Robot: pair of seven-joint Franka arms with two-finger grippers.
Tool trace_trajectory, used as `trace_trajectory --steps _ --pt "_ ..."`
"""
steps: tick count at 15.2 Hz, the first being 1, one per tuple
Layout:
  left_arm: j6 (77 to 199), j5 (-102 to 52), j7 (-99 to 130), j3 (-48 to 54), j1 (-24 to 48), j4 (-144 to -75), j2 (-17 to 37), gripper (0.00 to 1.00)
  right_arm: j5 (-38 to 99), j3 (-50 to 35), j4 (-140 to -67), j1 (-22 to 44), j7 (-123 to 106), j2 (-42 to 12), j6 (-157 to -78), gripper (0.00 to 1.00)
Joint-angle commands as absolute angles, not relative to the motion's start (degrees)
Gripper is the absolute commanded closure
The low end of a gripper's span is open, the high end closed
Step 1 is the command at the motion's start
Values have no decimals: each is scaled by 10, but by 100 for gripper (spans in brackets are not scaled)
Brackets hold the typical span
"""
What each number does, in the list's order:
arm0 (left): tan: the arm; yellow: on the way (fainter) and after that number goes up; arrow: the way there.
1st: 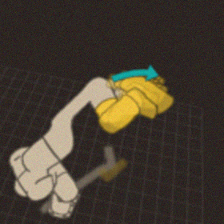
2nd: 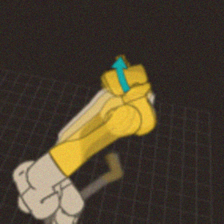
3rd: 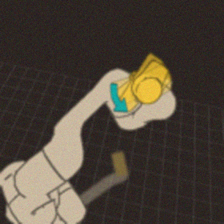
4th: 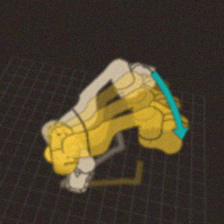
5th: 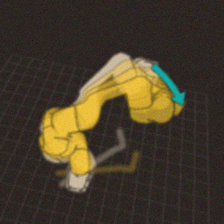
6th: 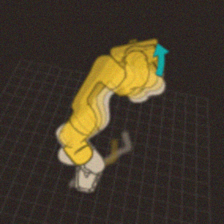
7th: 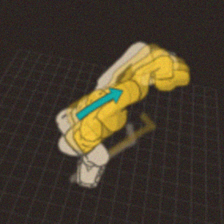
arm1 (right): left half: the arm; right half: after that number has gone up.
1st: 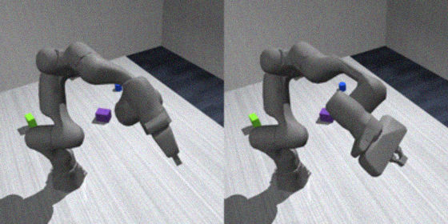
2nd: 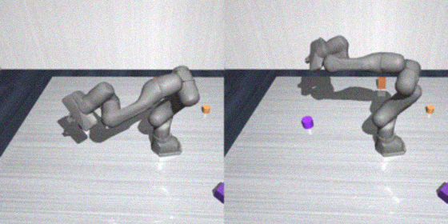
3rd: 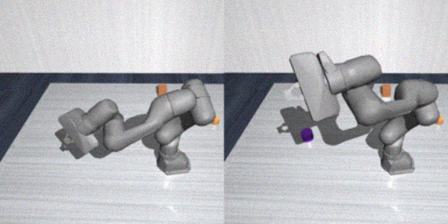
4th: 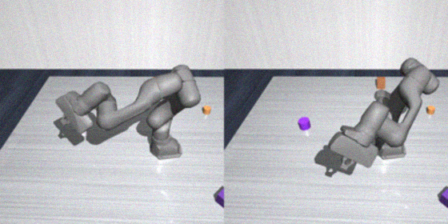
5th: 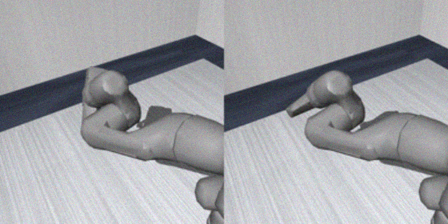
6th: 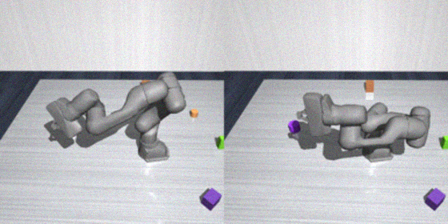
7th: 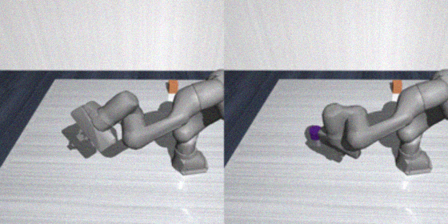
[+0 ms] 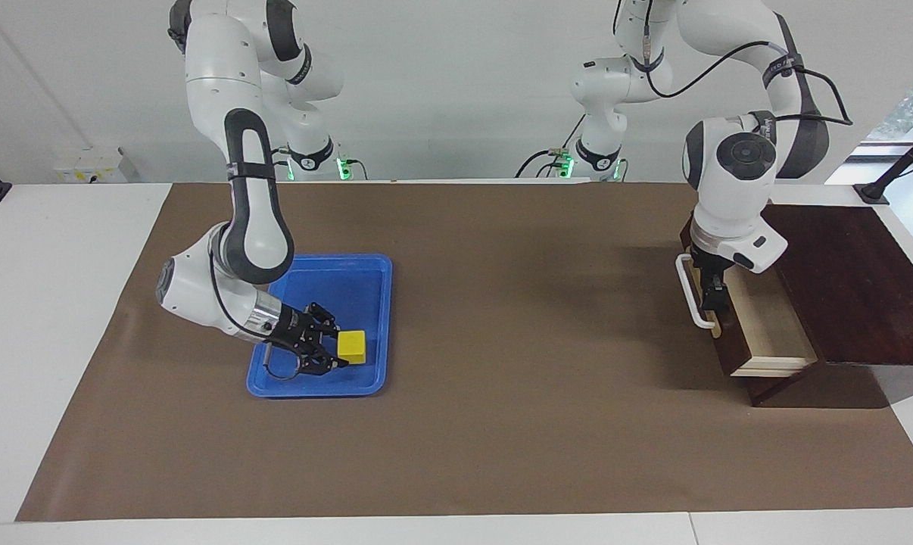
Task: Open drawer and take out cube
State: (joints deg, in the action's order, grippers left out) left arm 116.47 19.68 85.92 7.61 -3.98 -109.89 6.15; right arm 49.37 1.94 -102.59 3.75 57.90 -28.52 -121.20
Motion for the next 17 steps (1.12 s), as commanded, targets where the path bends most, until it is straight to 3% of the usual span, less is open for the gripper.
trace_trajectory --steps 1,6,10,11,13,17 --pt "1199 214 791 80 -92 -1110 54 0 505 15 -1054 42 552 -279 -1244 100" --pt "1225 213 752 81 -125 -1108 55 0 517 15 -1065 49 539 -276 -1257 100" --pt "1222 208 753 91 -78 -1078 54 0 517 16 -1065 51 541 -276 -1254 100" --pt "1217 206 754 91 -56 -1060 54 0 517 16 -1064 51 542 -275 -1252 86" --pt "1204 167 751 94 -30 -1050 41 0 516 17 -1060 51 545 -275 -1246 1" --pt "1107 72 575 101 8 -990 24 0 510 18 -1052 51 557 -271 -1228 0"
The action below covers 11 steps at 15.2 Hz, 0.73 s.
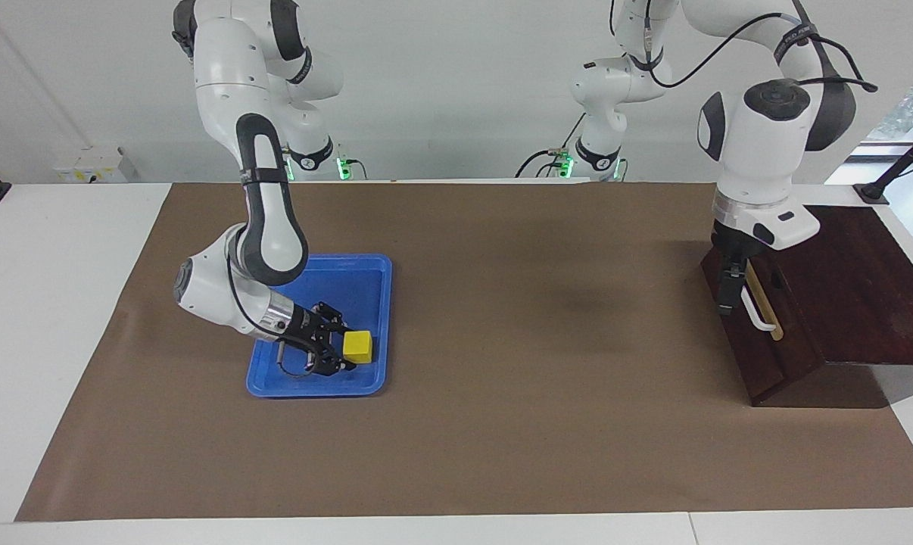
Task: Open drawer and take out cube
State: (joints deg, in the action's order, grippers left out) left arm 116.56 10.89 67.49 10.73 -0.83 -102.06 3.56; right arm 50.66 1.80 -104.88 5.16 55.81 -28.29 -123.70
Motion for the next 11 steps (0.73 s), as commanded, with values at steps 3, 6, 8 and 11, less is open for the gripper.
trace_trajectory --steps 3,6,8,11 --pt "1076 28 422 102 9 -973 8 0 507 20 -1037 49 566 -261 -1201 0" --pt "1000 4 275 99 7 -938 2 0 481 22 -1030 45 573 -223 -1184 0" --pt "949 3 184 97 0 -929 -6 0 442 22 -1027 38 571 -191 -1166 0" --pt "897 2 22 85 -13 -940 -26 0 335 21 -1013 30 564 -142 -1134 0"
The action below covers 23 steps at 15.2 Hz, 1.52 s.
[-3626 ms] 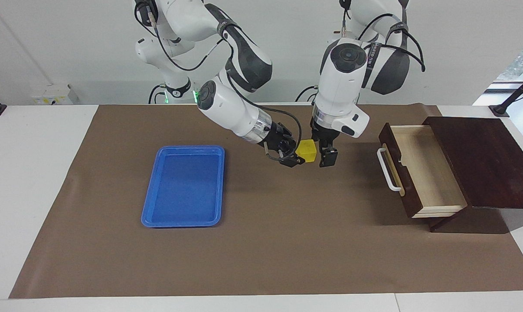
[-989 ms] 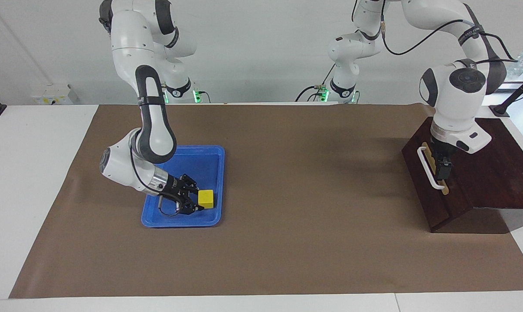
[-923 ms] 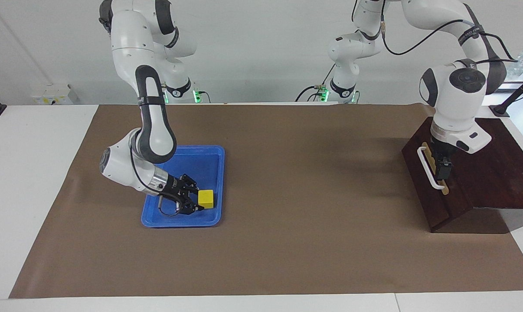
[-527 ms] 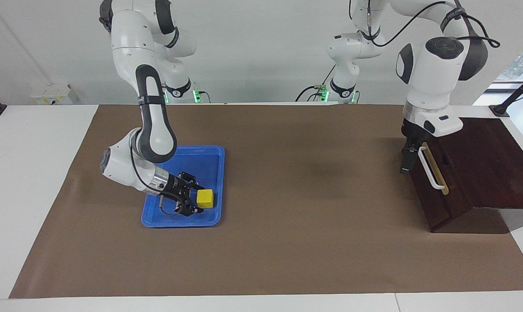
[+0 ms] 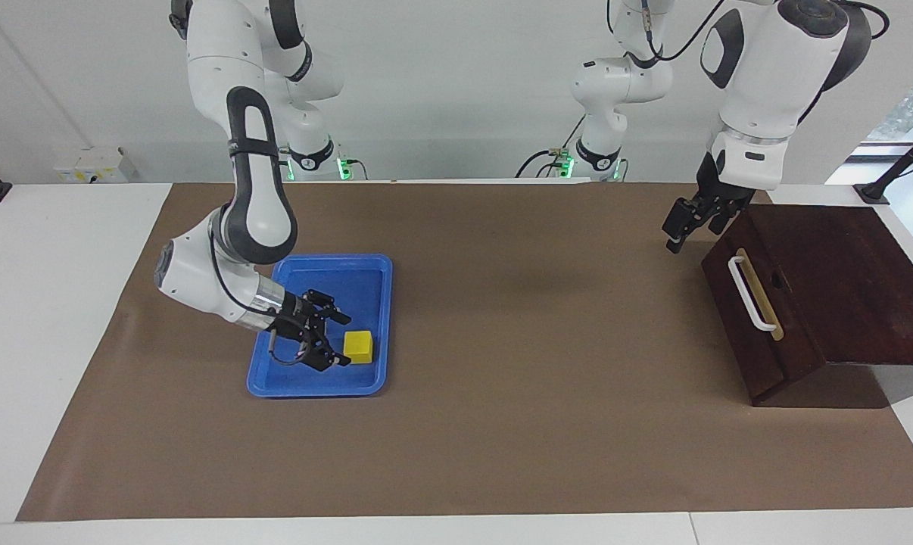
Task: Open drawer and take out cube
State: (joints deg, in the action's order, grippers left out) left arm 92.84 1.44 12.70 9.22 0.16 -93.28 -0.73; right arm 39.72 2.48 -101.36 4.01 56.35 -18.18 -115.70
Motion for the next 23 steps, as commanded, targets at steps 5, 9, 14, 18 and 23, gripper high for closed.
trace_trajectory --steps 5,9,14,18,23 --pt "904 1 -33 86 -33 -970 -41 0 172 24 -958 -12 368 -72 -1004 0" --pt "899 1 -23 90 -33 -974 -43 0 85 24 -958 -36 176 -12 -953 0" --pt "904 1 29 91 -25 -973 -44 0 4 -9 -919 -83 -26 26 -863 0" --pt "899 1 29 91 -25 -972 -43 0 -48 -63 -847 -101 -62 21 -773 0" --pt "893 0 13 91 -25 -971 -43 0 -45 -62 -864 -102 -60 4 -801 0"
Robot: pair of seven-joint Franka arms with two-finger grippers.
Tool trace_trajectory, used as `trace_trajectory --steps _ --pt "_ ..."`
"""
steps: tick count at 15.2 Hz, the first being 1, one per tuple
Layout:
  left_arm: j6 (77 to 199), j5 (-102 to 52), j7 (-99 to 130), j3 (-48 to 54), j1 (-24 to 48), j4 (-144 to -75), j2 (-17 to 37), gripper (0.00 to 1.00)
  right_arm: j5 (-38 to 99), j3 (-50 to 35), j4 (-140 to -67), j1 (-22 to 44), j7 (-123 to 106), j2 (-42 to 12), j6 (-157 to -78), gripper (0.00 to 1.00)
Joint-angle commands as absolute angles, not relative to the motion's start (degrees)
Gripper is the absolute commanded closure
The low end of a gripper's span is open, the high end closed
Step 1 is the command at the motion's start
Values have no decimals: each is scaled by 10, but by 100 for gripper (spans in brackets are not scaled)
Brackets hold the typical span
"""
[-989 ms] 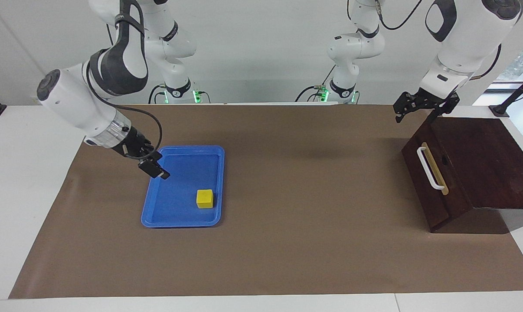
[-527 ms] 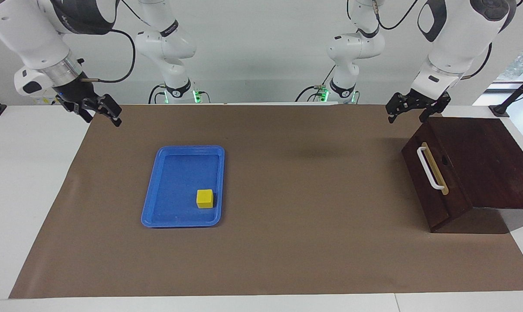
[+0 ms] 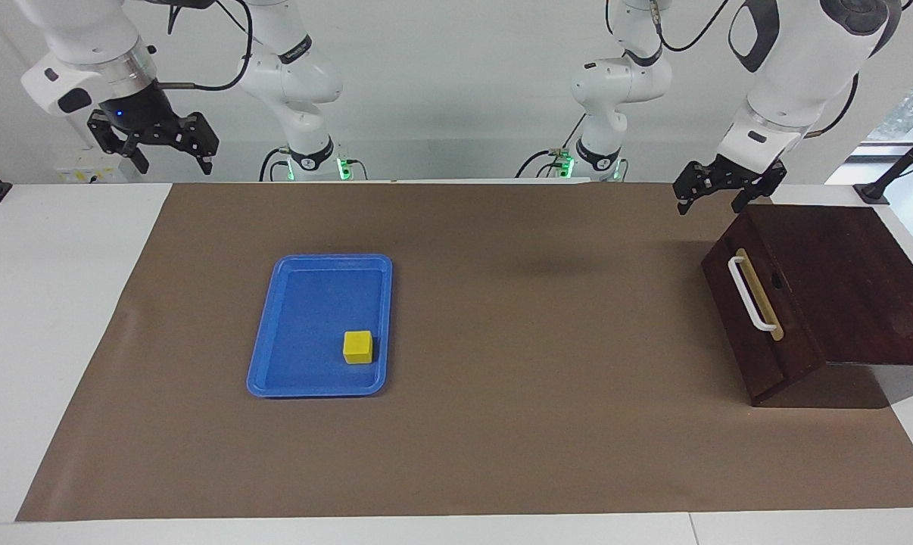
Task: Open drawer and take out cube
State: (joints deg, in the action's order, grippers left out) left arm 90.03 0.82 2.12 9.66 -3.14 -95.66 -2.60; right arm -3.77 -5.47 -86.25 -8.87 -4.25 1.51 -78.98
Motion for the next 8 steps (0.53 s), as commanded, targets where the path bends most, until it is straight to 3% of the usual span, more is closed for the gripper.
trace_trajectory --steps 1,8 --pt "894 -2 4 91 -24 -972 -43 0 -43 -62 -873 -102 -59 4 -806 0" --pt "897 -2 10 90 -13 -973 -45 0 -23 -56 -877 -102 -43 5 -812 0"
